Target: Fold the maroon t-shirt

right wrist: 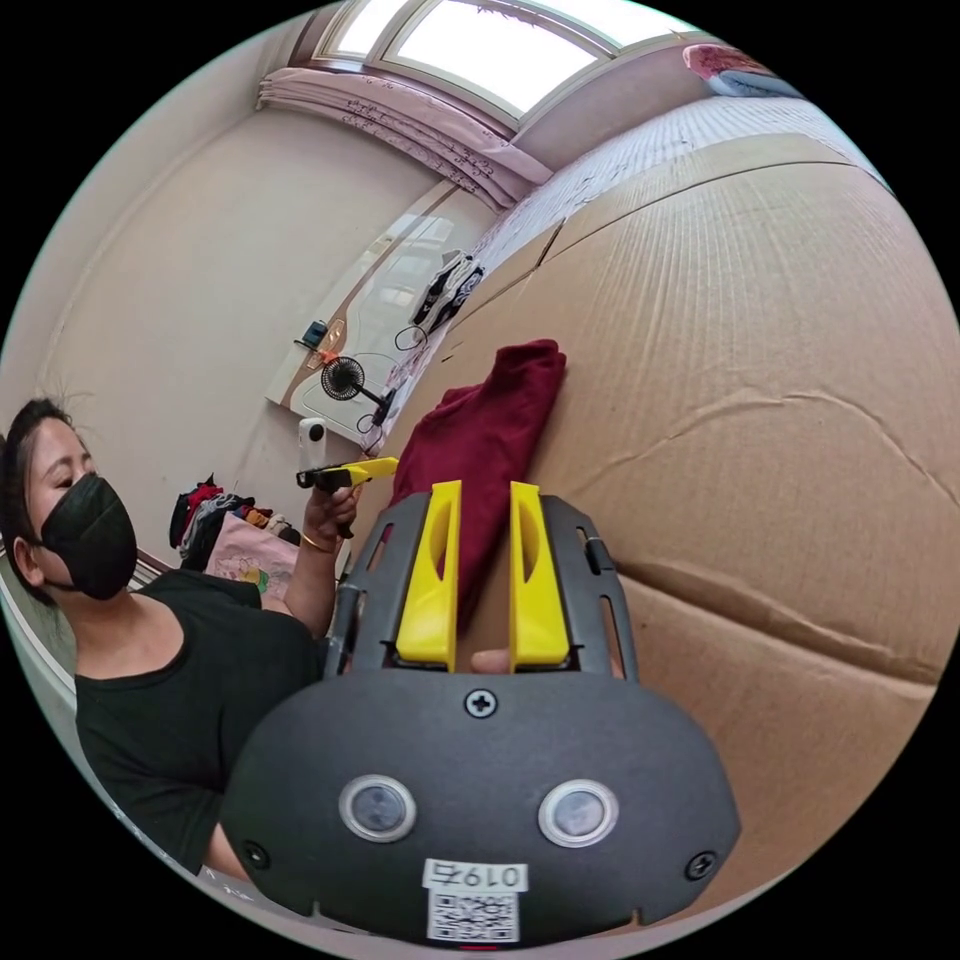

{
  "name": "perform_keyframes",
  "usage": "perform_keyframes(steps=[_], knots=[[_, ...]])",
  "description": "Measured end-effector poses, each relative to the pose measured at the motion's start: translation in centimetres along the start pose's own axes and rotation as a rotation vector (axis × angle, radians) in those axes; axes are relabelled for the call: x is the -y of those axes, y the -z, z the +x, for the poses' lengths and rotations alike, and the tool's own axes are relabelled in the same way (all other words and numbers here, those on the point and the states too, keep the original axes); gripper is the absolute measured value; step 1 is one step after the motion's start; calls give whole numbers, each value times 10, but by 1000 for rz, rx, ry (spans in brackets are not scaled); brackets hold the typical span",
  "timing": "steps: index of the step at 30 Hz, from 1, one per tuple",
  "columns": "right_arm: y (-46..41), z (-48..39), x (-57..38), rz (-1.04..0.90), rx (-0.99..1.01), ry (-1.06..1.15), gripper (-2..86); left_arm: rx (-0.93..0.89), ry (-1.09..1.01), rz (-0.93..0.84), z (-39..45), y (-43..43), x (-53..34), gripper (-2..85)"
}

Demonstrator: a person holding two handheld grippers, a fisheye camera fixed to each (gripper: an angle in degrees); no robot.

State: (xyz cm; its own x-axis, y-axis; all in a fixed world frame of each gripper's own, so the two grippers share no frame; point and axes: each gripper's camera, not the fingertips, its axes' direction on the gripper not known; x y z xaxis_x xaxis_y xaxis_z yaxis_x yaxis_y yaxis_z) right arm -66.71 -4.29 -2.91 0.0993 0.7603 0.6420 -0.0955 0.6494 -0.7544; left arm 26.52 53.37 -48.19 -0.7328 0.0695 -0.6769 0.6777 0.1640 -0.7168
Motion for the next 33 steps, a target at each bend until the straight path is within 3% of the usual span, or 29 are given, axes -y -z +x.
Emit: perform_keyframes(steps=[18, 26, 33], knots=[[4, 6, 8, -51, -20, 1, 71, 68, 36, -58, -15, -6, 24, 45], [12, 8, 15, -80, -60, -16, 6, 77, 73, -52, -27, 9, 29, 22], [26, 10, 20, -76, -33, -25, 18, -49, 168, -37, -61, 7, 30, 19]])
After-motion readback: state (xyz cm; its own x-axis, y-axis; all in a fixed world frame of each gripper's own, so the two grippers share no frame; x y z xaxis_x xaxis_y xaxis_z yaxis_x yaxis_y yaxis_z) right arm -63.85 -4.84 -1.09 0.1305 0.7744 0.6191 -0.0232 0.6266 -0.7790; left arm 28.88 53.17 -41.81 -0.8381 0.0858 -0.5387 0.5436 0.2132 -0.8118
